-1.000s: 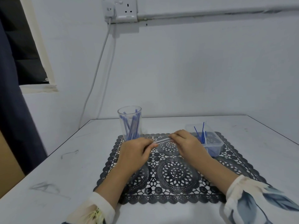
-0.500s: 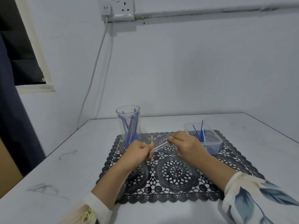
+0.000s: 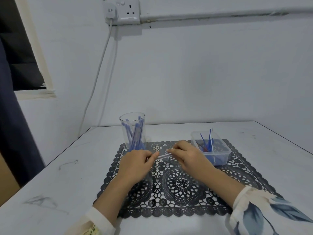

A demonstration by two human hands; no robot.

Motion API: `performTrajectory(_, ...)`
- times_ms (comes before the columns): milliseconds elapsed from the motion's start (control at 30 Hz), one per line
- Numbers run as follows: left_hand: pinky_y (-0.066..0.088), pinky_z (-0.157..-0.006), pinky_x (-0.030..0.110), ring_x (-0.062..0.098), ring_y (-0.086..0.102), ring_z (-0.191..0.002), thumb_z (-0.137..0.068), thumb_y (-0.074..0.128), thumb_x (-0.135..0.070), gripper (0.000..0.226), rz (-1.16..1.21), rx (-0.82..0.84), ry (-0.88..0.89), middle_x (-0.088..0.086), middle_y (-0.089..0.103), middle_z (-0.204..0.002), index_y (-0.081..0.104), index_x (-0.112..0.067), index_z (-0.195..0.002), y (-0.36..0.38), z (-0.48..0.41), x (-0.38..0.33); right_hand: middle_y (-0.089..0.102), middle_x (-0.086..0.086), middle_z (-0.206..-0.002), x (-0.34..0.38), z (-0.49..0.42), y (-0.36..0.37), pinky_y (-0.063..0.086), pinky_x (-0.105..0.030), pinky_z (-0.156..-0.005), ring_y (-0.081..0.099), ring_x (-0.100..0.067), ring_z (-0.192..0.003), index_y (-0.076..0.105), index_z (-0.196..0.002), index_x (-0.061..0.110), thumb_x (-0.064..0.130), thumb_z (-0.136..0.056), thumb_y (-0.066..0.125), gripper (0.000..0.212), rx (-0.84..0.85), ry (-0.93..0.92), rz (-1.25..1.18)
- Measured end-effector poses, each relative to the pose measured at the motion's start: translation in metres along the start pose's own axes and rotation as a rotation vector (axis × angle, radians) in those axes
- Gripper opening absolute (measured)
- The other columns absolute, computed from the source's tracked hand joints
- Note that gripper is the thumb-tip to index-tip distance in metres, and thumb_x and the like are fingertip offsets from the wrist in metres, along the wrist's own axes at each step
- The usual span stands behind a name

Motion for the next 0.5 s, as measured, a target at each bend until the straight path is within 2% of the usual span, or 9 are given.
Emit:
performTrajectory(67, 0.033, -0.049, 0.021, 0.003, 0.044, -0.047, -0.084, 0.042, -0.067, 0.05, 0.038, -0.003, 0.017, -0.007, 0.046, -0.048, 0.047, -0.027, -0.055, 0.001, 0.001, 0.0, 0.058, -0.01, -0.079, 0.0, 0.001, 0.001, 0.053, -0.032, -0.052, 0.058, -0.023, -0.064, 0.07, -0.097, 0.001, 0.0, -0.073, 0.064, 0.025, 0.006, 0.009, 0.011)
performTrajectory(167, 0.042, -0.054, 0.021, 0.002, 0.048, -0.048, -0.073, 0.047, -0.075, 0.049, 0.084, -0.013, 0.013, -0.007, 0.051, -0.048, 0.056, -0.03, -0.058, 0.002, 0.001, 0.001, 0.06, -0.012, -0.082, -0.002, -0.001, 0.002, 0.054, -0.033, -0.055, 0.06, -0.025, -0.067, 0.071, -0.097, 0.002, -0.006, -0.067, 0.074, 0.032, 0.004, 0.02, 0.034)
performTrajectory(333, 0.038, -0.053, 0.018, 0.001, 0.052, -0.054, -0.073, 0.043, -0.076, 0.05, 0.032, -0.12, -0.011, -0.007, 0.057, -0.053, 0.064, -0.03, -0.069, -0.006, 0.0, 0.003, 0.066, -0.007, -0.081, -0.004, -0.005, 0.007, 0.053, -0.029, -0.062, 0.062, -0.022, -0.069, 0.069, -0.105, 0.006, -0.005, -0.064, 0.079, 0.043, 0.015, -0.018, 0.049)
performTrajectory(500, 0.032, -0.05, 0.022, 0.002, 0.05, -0.053, -0.073, 0.044, -0.077, 0.052, 0.035, -0.128, -0.06, -0.008, 0.054, -0.051, 0.057, -0.027, -0.061, -0.004, -0.001, 0.011, 0.065, -0.008, -0.084, -0.003, -0.003, 0.007, 0.054, -0.03, -0.064, 0.062, -0.022, -0.071, 0.066, -0.11, 0.005, -0.004, -0.069, 0.074, 0.043, 0.014, -0.025, 0.03)
Point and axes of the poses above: each hand's wrist, its own z-axis away from the middle knuckle, its own y-axis out of the palm, x = y × z, the point moved 2 cm from there along -z, towards the middle knuckle
